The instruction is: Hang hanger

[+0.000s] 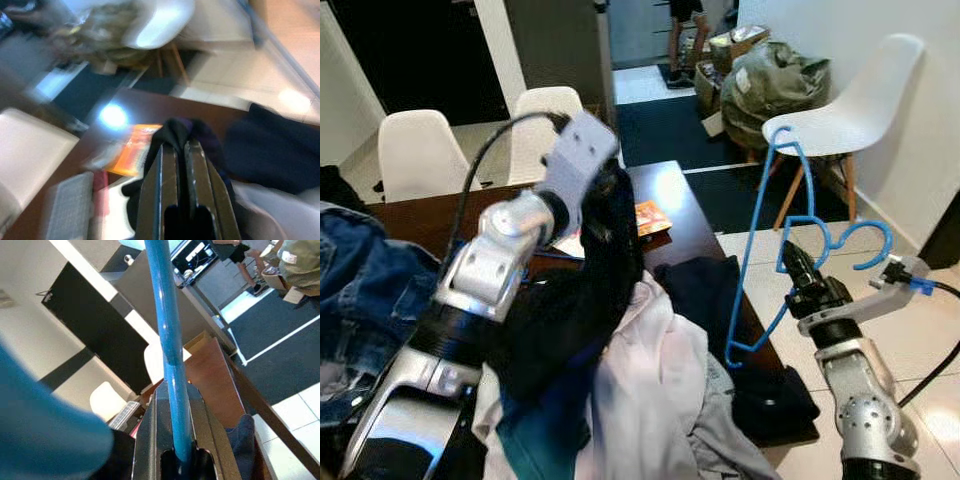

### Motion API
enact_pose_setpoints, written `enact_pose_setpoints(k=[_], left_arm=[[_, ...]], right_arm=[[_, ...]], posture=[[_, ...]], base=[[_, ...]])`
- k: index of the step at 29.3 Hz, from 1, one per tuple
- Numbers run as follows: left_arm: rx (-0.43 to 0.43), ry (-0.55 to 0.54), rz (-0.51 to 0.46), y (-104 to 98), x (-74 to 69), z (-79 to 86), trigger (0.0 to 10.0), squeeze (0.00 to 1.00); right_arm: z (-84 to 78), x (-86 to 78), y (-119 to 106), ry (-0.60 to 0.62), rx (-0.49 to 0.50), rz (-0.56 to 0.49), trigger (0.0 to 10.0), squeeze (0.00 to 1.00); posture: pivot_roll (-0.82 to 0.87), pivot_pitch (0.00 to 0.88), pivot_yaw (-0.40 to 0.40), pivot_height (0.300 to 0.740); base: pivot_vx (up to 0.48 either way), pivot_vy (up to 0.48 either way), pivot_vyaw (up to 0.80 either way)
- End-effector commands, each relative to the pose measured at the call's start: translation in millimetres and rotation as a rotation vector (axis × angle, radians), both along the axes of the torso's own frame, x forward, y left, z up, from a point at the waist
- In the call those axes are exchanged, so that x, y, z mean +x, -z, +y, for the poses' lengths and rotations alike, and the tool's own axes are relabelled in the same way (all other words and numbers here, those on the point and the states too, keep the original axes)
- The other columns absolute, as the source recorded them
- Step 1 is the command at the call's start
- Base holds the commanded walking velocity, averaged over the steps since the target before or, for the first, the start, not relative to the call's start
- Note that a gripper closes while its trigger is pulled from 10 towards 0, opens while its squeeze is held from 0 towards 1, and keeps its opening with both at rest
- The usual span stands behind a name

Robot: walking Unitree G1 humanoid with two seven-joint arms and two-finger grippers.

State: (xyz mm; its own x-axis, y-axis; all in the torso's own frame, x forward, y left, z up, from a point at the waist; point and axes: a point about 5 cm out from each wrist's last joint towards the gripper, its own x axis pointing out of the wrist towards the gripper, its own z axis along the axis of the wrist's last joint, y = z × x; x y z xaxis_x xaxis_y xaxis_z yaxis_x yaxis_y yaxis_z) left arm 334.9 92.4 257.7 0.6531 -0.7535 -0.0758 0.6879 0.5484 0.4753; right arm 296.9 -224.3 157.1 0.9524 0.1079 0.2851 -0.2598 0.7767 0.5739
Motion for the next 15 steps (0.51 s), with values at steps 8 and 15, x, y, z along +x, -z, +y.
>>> enact_pose_setpoints(k=[8,15], left_arm=[[0.273,0.471,0.255,45,-70.8,-20.9,10.0,0.0],[0.4,0.53,0.394,72,-87.7,-19.6,10.0,0.0]], right_arm=[[4.4,2.0,3,-0.026,0.018,0.022,10.0,0.0],[4.2,3.3,4,-0.028,0.017,0.029,10.0,0.0]], posture=[[-0.13,0.0,0.072,0.74],[-0.13,0.0,0.07,0.74]], base=[[0.0,0.0,0.0],[0.0,0.0,0.0]])
